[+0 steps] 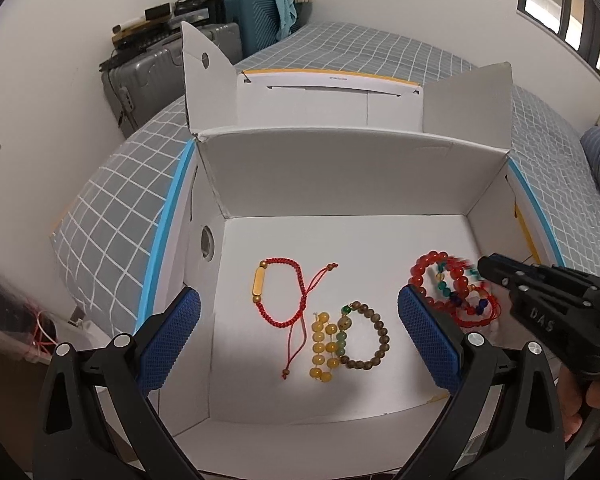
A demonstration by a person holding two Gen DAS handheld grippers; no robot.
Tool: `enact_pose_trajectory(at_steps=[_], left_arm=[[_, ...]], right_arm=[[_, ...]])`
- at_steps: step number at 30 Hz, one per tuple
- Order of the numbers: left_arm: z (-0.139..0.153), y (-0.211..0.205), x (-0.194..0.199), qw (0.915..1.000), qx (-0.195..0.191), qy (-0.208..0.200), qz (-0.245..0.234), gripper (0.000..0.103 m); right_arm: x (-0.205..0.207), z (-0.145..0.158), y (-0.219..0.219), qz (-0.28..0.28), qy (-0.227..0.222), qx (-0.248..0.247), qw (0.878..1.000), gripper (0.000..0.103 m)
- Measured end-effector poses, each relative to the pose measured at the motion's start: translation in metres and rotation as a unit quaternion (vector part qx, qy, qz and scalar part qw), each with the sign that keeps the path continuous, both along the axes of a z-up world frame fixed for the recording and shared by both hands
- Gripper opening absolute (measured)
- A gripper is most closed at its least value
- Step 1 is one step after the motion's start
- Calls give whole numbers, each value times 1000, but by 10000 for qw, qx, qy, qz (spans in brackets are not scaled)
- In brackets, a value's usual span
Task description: Organize jewelry
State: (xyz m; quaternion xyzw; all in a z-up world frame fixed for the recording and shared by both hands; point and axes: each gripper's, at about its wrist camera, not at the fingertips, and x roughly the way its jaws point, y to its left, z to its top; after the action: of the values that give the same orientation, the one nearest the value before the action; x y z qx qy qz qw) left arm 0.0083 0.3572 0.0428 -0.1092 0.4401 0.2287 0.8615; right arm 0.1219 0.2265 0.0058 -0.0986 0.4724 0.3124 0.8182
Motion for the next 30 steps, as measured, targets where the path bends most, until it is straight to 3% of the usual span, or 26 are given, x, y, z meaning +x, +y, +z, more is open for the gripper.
enact_pose_trajectory(at_steps=[4,10,17,30], left_arm=[[3,0,-5,10000,-29,-59,67,97],[12,-5,-17,9997,100,-173,146,97],[22,-11,-35,9992,154,-322,191,97],[23,-39,-88,9985,166,-484,180,97]], right_arm=[[-11,14,-3,10,-311,144,9994,53],[-38,40,-16,-243,-988,318,9943,91],[-62,54,-32,-423,-1368,329,9892,95],[-105,45,-56,-481,-1166,299,9916,95]])
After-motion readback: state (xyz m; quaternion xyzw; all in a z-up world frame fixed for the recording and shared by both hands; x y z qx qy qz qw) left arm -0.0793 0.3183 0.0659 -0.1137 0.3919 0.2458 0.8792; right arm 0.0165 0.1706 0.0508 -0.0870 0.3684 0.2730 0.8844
